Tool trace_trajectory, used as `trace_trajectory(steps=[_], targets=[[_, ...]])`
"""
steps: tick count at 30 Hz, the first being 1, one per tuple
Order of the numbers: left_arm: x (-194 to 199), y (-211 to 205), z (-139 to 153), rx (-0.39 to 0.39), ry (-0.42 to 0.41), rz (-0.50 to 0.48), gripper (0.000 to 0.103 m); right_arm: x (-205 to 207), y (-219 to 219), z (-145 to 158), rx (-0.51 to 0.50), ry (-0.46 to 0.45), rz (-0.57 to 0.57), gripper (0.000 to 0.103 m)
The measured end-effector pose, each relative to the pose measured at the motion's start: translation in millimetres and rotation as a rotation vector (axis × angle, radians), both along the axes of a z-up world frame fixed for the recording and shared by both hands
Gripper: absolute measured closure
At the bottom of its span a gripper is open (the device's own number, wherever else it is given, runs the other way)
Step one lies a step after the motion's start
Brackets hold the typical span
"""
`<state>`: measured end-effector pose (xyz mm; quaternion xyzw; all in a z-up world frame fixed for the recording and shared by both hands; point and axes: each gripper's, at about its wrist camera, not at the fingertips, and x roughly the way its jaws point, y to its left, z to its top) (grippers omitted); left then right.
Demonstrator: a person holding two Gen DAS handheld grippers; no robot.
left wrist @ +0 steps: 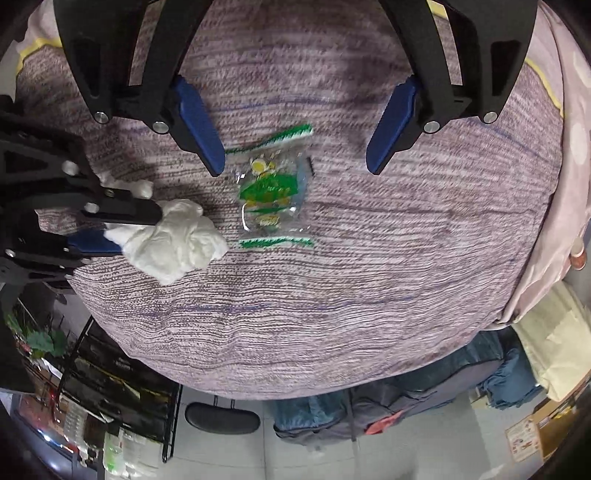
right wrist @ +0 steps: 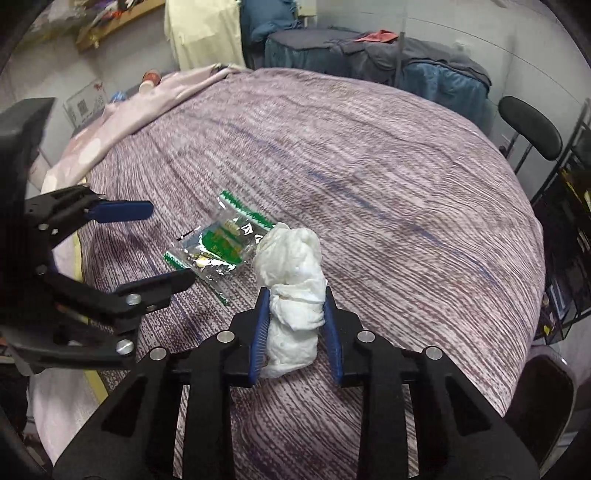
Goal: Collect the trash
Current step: 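Grasp the green snack wrapper with the left tool while the right tool grasps the white tissue, then carry both items to the bin while the right tool drops the white tissue inside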
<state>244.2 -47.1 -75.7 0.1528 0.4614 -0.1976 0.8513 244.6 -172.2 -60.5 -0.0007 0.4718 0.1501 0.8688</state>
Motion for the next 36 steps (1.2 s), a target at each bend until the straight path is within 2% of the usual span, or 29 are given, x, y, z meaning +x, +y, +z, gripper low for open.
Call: trace_trajectory(steps=[4, 6, 9, 11, 17, 19, 24, 28, 36], targets=[[14.5, -18.2, -9.9, 0.040, 0.038, -0.033, 0.026, -9.1, -16.3, 8.4, 0.039, -0.030, -0.054, 0.075], [20.1, -28.3, -19.3, 0.086, 0.060, -0.044, 0.027, -15.1, -25.2, 12.7, 0.063, -0.048, -0.084, 0.075], [20.4, -38.1, -25.1, 0.143, 0.051, -0.055, 0.041, -24.9, -35.6, 17.0, 0.091, -0.066, -0.114, 0.075], [17.5, -39.3, -23.9, 0.147, 0.037, -0.057, 0.050, -31.6, -42.2, 20.2, 0.105, -0.080, -0.131, 0.075], [7.4, -24.2, -8.7, 0.074, -0.020, 0.001, 0.060, -52.0, -53.3, 28.0, 0.127, -0.125, -0.174, 0.075], [0.7, -19.7, -0.7, 0.028, -0.031, 0.021, 0.060, -60.3, -59.2, 30.5, 0.140, -0.138, -0.185, 0.075], [-30.8, -14.9, 25.7, -0.041, -0.129, 0.050, 0.060, -84.1, -72.9, 38.3, 0.162, -0.183, -0.214, 0.075], [-61.7, -15.8, 47.0, -0.099, -0.180, 0.050, 0.060, -103.7, -82.4, 42.6, 0.175, -0.210, -0.234, 0.075], [-95.0, -37.4, 67.5, -0.184, -0.220, 0.007, 0.060, -138.9, -109.5, 41.1, 0.200, -0.234, -0.298, 0.075]])
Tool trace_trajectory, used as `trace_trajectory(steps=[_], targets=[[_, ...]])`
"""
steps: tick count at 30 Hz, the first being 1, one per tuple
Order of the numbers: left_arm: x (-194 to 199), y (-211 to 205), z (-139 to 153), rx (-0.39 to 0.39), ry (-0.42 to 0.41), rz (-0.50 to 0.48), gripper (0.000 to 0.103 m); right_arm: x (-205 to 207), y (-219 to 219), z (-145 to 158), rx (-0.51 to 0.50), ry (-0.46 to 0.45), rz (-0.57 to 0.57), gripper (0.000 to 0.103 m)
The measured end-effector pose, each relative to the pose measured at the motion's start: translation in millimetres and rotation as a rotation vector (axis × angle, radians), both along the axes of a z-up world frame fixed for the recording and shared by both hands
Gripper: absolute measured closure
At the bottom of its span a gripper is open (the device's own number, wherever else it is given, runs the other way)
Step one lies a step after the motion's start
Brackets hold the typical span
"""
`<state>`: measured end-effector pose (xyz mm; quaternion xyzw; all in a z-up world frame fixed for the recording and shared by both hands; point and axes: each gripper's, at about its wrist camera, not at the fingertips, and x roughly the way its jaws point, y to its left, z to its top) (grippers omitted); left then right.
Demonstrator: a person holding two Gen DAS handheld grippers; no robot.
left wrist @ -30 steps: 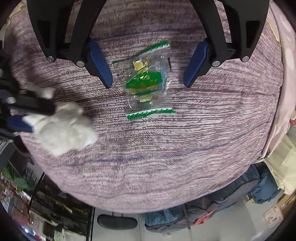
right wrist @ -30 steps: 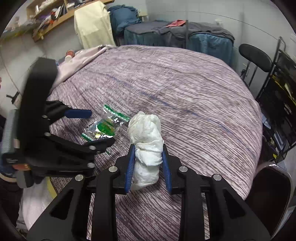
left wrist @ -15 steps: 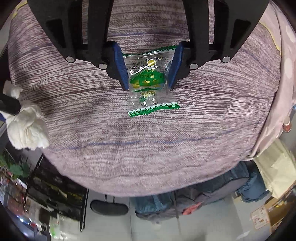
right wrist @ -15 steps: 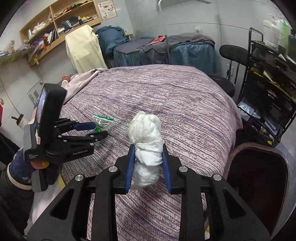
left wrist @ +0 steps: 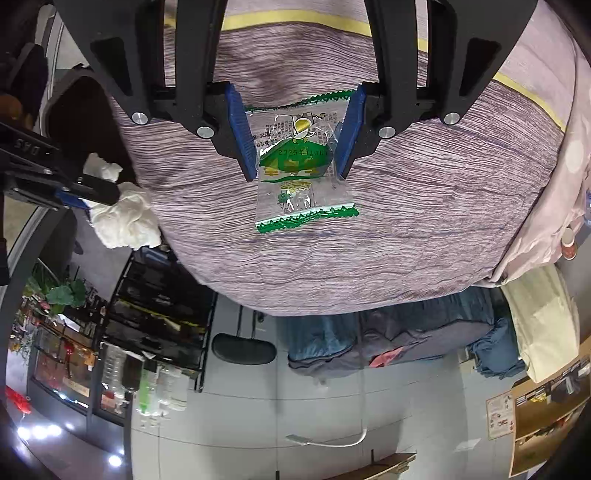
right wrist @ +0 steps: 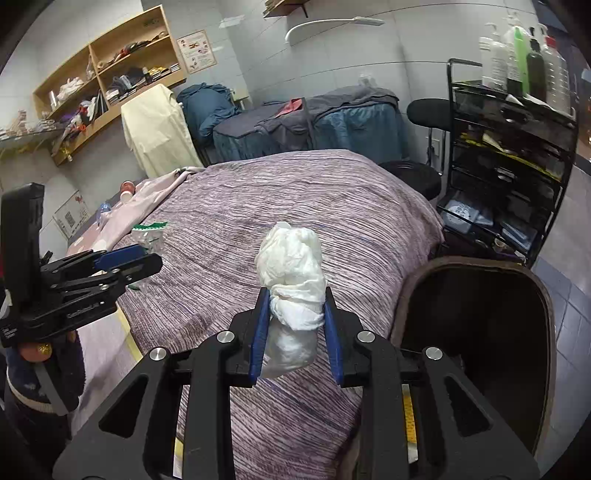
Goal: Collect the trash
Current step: 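Carry both items to the bin while the right tool drops the white tissue inside, then lower the green snack wrapper into the bin and open the left tool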
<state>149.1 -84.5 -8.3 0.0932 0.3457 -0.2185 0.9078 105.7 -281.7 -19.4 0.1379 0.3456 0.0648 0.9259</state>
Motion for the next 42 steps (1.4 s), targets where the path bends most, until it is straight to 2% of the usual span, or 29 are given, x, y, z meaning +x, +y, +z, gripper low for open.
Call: trace_trajectory(steps=[13, 26, 29, 33, 38, 42], targets=[[-38.3, -46.4, 1.4, -0.040, 0.003, -0.108, 0.060, -49.6, -50.3, -8.8, 0.022, -0.003, -0.123, 0.075], [-58.1, -95.2, -8.6, -0.040, 0.032, -0.215, 0.060, -80.9, -97.3, -44.2, 0.028, 0.082, -0.259, 0.074], [-60.8, -105.4, -11.4, -0.043, 0.044, -0.234, 0.060, -82.1, -106.8, -59.1, 0.029, 0.121, -0.296, 0.069], [-63.9, -117.9, -15.7, -0.034, 0.052, -0.256, 0.060, -84.6, -117.1, -78.8, 0.032, 0.160, -0.348, 0.040], [-65.6, -132.8, -24.5, -0.025, 0.082, -0.287, 0.060, -89.8, -130.2, -96.4, 0.035, 0.195, -0.399, 0.039], [-66.5, -147.8, -30.6, -0.014, 0.102, -0.314, 0.060, -96.9, -137.8, -94.2, 0.017, 0.177, -0.442, 0.039]])
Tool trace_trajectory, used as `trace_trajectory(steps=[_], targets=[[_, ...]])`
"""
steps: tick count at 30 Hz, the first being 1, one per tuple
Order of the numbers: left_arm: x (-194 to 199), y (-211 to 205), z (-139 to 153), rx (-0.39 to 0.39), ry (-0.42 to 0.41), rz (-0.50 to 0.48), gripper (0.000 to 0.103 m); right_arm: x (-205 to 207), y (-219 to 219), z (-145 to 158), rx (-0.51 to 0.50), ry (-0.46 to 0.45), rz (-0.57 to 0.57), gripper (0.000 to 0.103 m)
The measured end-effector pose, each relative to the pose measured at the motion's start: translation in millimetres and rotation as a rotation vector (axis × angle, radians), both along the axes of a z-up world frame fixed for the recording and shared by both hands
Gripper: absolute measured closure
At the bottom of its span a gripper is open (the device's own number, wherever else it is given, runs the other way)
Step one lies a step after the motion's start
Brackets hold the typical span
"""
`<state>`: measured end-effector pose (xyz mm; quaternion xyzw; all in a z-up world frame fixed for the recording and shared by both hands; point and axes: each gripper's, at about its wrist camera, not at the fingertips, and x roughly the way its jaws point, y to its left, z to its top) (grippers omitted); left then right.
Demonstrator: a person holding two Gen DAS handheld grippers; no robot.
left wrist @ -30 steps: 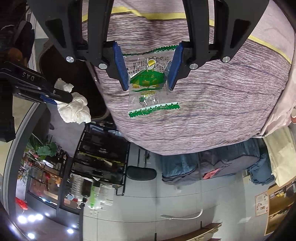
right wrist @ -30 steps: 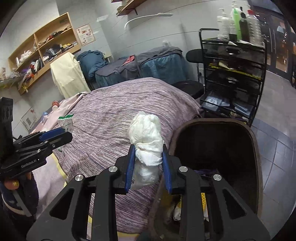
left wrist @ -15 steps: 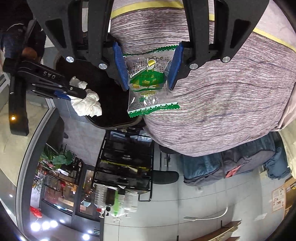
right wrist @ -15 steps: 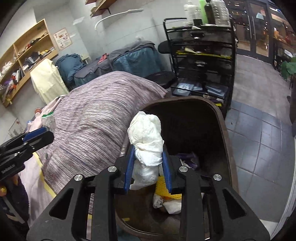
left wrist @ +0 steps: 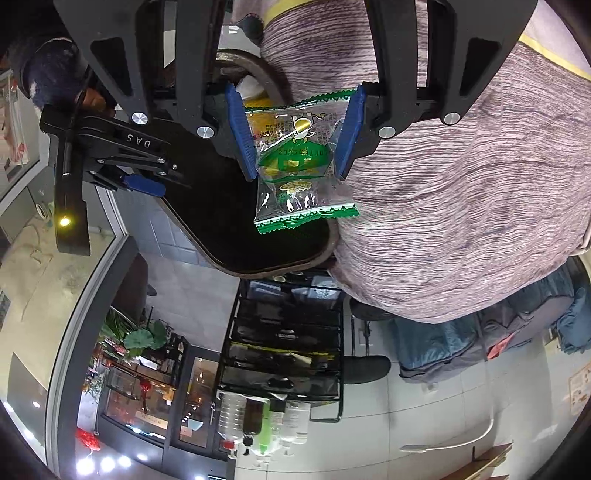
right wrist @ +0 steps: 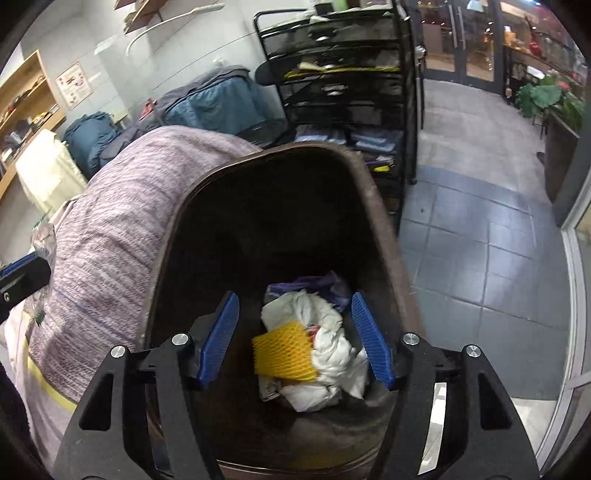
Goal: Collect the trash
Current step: 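Lower the green snack wrapper into the bin and open the left tool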
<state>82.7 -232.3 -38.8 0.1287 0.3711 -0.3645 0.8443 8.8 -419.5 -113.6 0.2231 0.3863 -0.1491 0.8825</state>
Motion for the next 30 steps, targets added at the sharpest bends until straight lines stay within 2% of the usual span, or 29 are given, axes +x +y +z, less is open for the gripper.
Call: trace_trajectory(steps=[6, 12, 19, 25, 28, 30], targets=[[-1.3, -30.7, -14.8, 0.035, 0.037, -0.057, 0.060, -9.8, -14.9, 12.0, -0.040, -0.036, -0.062, 0.034], [-5.1, -53.4, -29.9, 0.085, 0.051, -0.095, 0.060, -15.0, -26.6, 17.3, -0.058, -0.044, -0.106, 0.034], [-7.6, -63.6, -38.5, 0.109, 0.055, -0.121, 0.059, -21.1, -36.2, 17.1, -0.058, -0.037, -0.135, 0.034], [-12.3, -68.5, -41.2, 0.123, 0.043, -0.136, 0.054, -23.2, -38.8, 18.0, -0.063, -0.041, -0.146, 0.028], [-13.6, -70.9, -41.8, 0.121, 0.040, -0.142, 0.048, -23.5, -39.5, 18.5, -0.064, -0.040, -0.148, 0.028], [-14.5, -71.3, -41.2, 0.118, 0.033, -0.148, 0.035, -23.8, -40.4, 18.4, -0.062, -0.040, -0.151, 0.027]])
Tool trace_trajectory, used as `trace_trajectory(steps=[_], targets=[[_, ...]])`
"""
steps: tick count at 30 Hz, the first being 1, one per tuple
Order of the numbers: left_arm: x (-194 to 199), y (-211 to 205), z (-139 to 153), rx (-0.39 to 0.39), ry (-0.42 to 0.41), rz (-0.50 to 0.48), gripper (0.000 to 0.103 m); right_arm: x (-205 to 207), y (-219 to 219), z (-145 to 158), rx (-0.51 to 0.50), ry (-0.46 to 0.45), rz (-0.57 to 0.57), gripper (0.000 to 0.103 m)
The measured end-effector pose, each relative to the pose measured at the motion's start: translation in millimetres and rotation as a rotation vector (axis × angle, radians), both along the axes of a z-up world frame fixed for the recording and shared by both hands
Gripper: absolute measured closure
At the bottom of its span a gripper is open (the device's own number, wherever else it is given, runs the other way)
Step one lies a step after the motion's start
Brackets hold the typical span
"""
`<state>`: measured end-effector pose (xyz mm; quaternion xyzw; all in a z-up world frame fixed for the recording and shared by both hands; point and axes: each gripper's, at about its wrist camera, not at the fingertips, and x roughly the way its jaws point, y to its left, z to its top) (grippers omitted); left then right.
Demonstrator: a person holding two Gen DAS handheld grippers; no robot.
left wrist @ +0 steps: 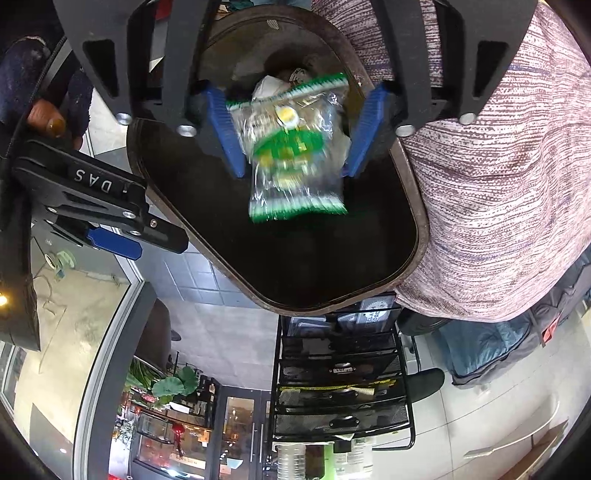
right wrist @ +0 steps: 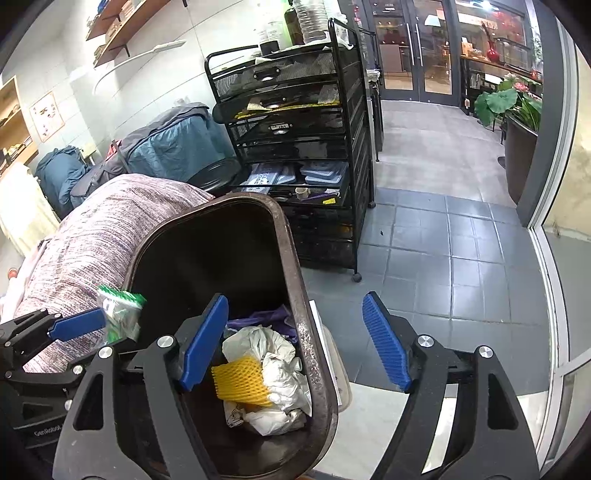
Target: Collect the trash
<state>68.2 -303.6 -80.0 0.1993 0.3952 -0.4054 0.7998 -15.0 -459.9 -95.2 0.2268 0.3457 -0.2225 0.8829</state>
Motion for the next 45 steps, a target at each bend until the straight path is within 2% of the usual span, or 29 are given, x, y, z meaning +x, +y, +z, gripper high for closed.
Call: trace_trajectory(steps=[3, 8, 13, 17, 23, 32, 35, 38, 45], targets=[[-1.8, -1.3, 1.1, -0.005, -0.023, -0.005, 0.024, -0.8, -1.5, -0.4, 0.000, 0.002, -0.004, 0.027], [-1.9, -0.2, 4.4, -0.025, -0.037, 0.004, 0.015, -1.6, -2.2, 0.0, -0.001, 0.001, -0.008, 0.027], [-4.0, 5.5, 14.0, -0.057, -0.052, 0.017, 0.012, -1.9, -1.9, 1.1, -0.001, -0.003, -0.011, 0.026], [-10.2, 13.2, 25.2, -0.081, -0.097, 0.026, 0.008, -3.3, 0.6, 6.3, -0.008, -0.016, -0.011, 0.026], [-17.0, 41.2, 44.2, -0.142, -0.146, 0.074, 0.006, -2.5, 14.6, 21.9, -0.050, -0.062, 0.002, 0.022], [-16.3, 108.0, 64.0, -0.197, -0.271, 0.247, 0.006, 4.9, 73.9, 56.8, -0.141, -0.191, 0.132, 0.013], [-14.7, 134.0, 69.8, -0.205, -0.315, 0.317, 0.006, 9.5, 99.4, 67.7, -0.166, -0.231, 0.182, 0.007], [-12.9, 160.9, 73.5, -0.193, -0.360, 0.387, 0.006, 12.9, 126.3, 78.0, -0.174, -0.291, 0.248, 0.006], [-10.7, 223.8, 81.9, -0.220, -0.401, 0.555, 0.006, 24.4, 190.6, 88.1, -0.207, -0.340, 0.342, 0.006]])
